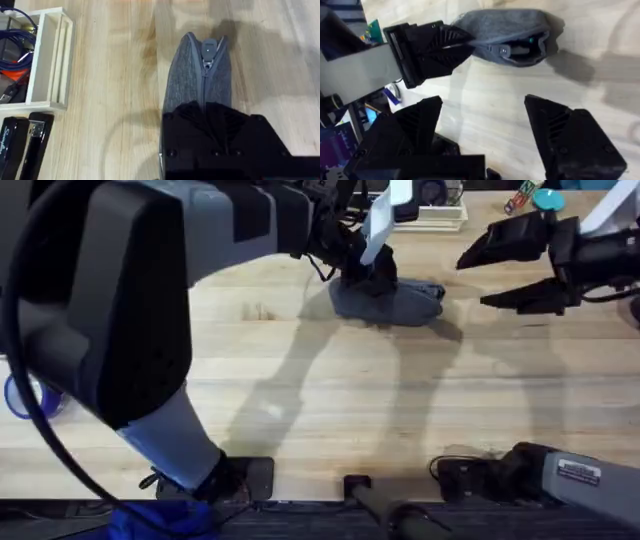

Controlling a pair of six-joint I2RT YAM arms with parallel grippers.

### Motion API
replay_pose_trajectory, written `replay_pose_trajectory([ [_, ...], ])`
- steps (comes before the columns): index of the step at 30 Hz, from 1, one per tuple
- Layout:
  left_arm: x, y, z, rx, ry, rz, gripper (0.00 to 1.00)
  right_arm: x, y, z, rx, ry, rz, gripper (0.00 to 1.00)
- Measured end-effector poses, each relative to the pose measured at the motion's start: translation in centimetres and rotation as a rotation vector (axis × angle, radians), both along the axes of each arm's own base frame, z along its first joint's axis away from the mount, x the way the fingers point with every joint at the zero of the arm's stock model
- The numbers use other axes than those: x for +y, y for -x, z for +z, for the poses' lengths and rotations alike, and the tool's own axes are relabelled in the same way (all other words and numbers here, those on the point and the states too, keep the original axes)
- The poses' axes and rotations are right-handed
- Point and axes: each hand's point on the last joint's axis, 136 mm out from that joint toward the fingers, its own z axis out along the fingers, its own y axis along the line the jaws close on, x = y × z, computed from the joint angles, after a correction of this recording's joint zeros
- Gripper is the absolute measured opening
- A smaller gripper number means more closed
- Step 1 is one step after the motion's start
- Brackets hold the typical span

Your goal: Unzip the bag, pick up the pens from the table one at a time and place them inside, then zip the bag closed.

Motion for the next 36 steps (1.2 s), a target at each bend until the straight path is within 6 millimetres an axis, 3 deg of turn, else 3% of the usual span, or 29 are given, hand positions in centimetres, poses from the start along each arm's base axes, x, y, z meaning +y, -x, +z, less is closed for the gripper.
replay_pose_trajectory([
  [21, 0.0, 0.0, 0.0, 0.0, 0.0, 0.0, 0.043, -0.6, -1.3, -3.9, -0.056, 0.013, -0.033, 0.997],
  [36, 0.0, 0.0, 0.0, 0.0, 0.0, 0.0, 0.043, -0.3, -2.6, -4.9, -0.13, -0.002, -0.041, 0.996],
])
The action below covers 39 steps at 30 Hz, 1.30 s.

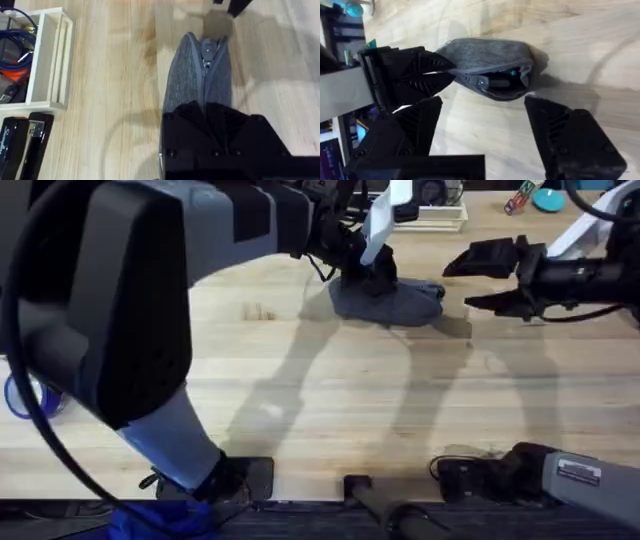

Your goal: Unzip the bag, pick up the pens from the table one at a time and place them inside, then zip the bag closed.

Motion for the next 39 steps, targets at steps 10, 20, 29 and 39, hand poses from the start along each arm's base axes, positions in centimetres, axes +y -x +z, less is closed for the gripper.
replay_pose_trajectory([
  [10, 0.0, 0.0, 0.0, 0.0, 0.0, 0.0, 0.042, 2.3, -1.3, -1.2, -0.02, -0.012, 0.059, 0.997],
  [20, 0.0, 0.0, 0.0, 0.0, 0.0, 0.0, 0.042, 3.7, -1.7, -1.9, -0.011, -0.021, 0.089, 0.997],
  [29, 0.0, 0.0, 0.0, 0.001, 0.0, 0.0, 0.042, 5.0, -1.9, -2.8, 0.021, -0.038, 0.108, 0.996],
  [39, 0.0, 0.0, 0.0, 0.001, 0.0, 0.0, 0.042, 5.4, -1.8, -3.4, 0.045, -0.045, 0.113, 0.806],
])
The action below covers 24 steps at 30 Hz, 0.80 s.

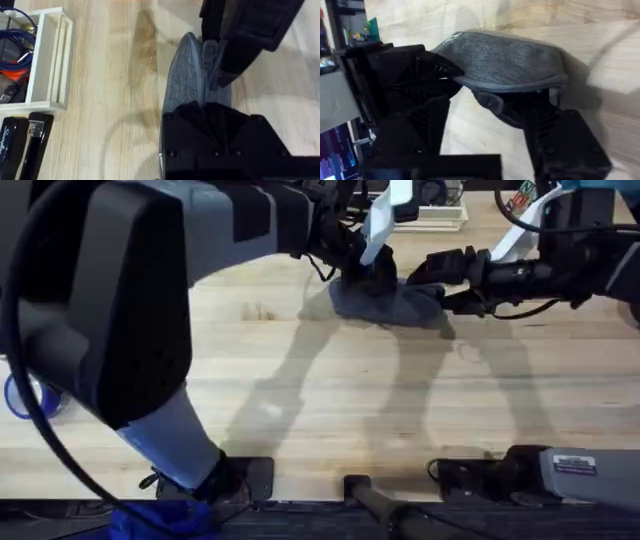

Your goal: Unzip the bag, pick up the pens from the table one at a time and place them inside, then zip the bag closed.

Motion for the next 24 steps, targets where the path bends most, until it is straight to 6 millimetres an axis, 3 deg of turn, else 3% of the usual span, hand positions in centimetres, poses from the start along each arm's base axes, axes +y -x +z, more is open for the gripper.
replay_pose_trajectory([
  [9, 0.01, 0.04, -0.01, 0.002, -0.001, 0.0, 0.041, -0.06, -0.03, -0.05, 0.002, 0.003, -0.004, 0.488],
  [11, 0.02, 0.05, -0.03, 0.003, -0.001, 0.0, 0.041, -0.11, -0.04, -0.09, 0.004, 0.006, -0.007, 0.365],
  [14, 0.02, 0.06, -0.03, 0.003, -0.001, 0.0, 0.041, -0.13, -0.06, -0.11, 0.005, 0.006, -0.009, 0.064],
  [24, 0.03, 0.06, -0.03, 0.003, -0.002, 0.0, 0.041, -0.14, -0.06, -0.11, 0.005, 0.006, -0.01, 0.035],
])
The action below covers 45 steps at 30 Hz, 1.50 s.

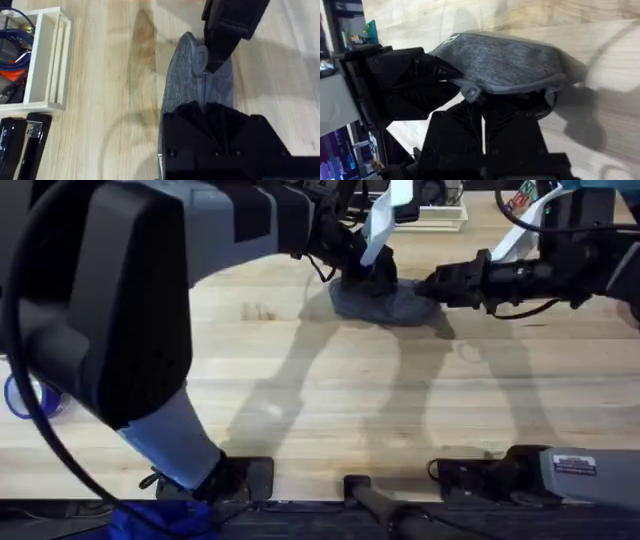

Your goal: Unzip the bag, pick up the pens from the table one at a time and place them inside, then zip the bag closed.

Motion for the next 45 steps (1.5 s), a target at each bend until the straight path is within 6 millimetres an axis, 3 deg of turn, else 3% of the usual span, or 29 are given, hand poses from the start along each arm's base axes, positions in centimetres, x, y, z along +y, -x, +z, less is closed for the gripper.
replay_pose_trajectory([
  [16, 0.0, 0.0, 0.0, -0.001, 0.002, -0.001, 0.042, -0.7, 0.0, 0.5, 0.003, -0.046, -0.015, 0.032],
  [26, 0.0, -0.1, 0.1, -0.004, 0.003, 0.0, 0.041, -2.4, 0.4, 2.0, -0.03, -0.045, -0.056, 0.03],
  [38, -0.1, -0.1, 0.1, -0.007, 0.004, 0.0, 0.041, -4.4, 1.3, 1.8, 0.012, -0.045, -0.111, 0.029],
  [45, -0.1, -0.1, 0.1, -0.007, 0.004, 0.0, 0.041, -6.1, 1.9, 3.5, -0.033, -0.032, -0.158, 0.03],
])
